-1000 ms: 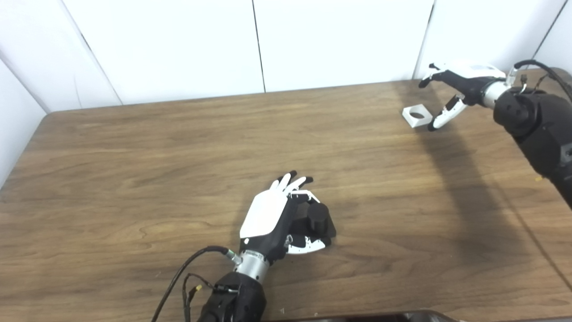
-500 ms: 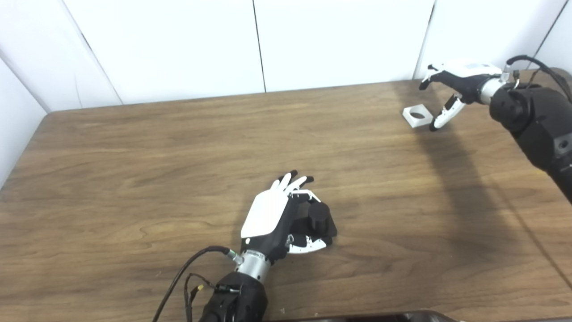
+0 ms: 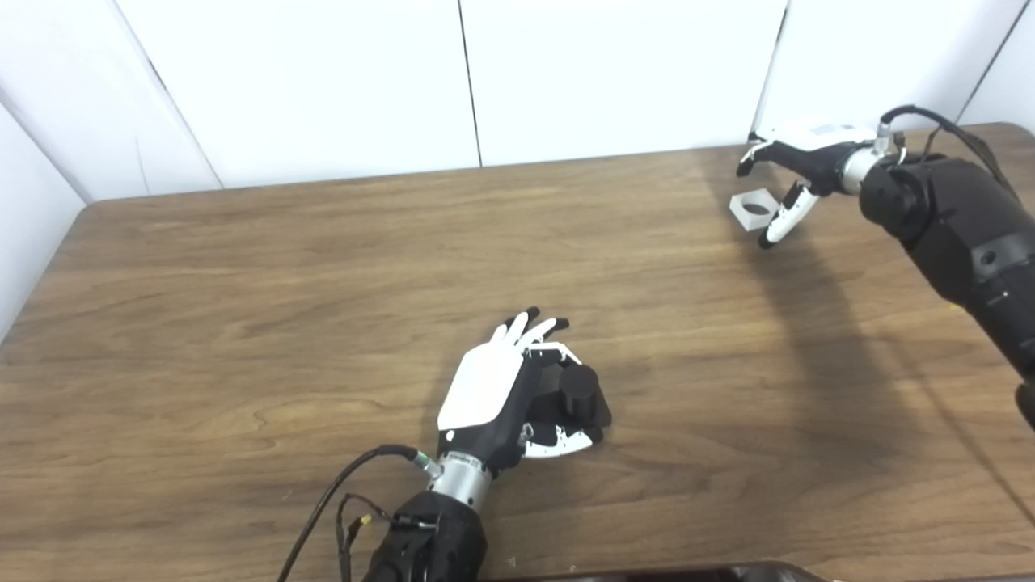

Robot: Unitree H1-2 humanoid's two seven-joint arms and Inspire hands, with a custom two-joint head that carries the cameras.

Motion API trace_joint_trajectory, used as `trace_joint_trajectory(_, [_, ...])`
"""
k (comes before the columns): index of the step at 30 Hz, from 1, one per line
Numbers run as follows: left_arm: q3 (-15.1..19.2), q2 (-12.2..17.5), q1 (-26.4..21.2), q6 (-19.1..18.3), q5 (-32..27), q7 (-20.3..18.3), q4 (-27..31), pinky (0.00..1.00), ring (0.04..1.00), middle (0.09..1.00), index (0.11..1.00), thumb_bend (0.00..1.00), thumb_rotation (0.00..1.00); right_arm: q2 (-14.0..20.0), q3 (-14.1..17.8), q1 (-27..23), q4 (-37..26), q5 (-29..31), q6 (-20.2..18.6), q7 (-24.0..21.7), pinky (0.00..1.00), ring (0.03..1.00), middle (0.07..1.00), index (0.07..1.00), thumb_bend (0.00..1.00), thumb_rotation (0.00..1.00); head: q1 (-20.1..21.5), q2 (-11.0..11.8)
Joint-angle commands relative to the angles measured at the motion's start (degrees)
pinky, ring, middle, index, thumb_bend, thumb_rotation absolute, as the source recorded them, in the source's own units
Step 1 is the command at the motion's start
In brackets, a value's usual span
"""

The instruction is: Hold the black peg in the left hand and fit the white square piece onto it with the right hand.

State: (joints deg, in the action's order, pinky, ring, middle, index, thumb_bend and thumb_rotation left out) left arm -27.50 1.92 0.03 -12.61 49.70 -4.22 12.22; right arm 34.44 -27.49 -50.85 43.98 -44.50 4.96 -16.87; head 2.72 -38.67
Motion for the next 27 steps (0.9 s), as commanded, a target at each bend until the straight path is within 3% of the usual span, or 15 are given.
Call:
trace_joint_trajectory(1, [-0.3,0.6,0.4,-1.3,1.6,-1.0,-2.4,1.00,1.000,0.911,0.491,0.52,0.07,0.5,-0.1,-4.3,0.2,-0.6,0.5,0.7,1.00,1.000,0.998,0.810,0.86,0.27,-0.1,-0.1])
trace_joint_trajectory(16, [-0.2,0.4,0.6,-1.3,1.5,-0.9,-2.1,1.00,1.000,0.909,0.491,0.52,0.07,-1.3,-1.3,-6.8,6.1,-1.7,0.7,2.4,1.00,1.000,0.997,0.809,0.86,0.27,-0.2,0.0])
trace_joint_trajectory(19, [0.0,0.5,0.9,-1.2,1.4,-0.8,-2.0,1.00,1.000,0.908,0.491,0.52,0.07,-1.6,-1.6,-7.2,7.5,-1.8,0.6,3.0,1.00,1.000,0.994,0.808,0.85,0.27,1.5,1.5])
trace_joint_trajectory(27, [0.3,1.6,1.5,-0.4,0.8,-0.6,-1.3,1.00,1.000,0.908,0.491,0.52,0.07,-2.4,-2.3,-7.4,8.4,-2.0,-0.1,3.3,1.00,1.000,0.995,0.815,0.85,0.27,3.8,2.7])
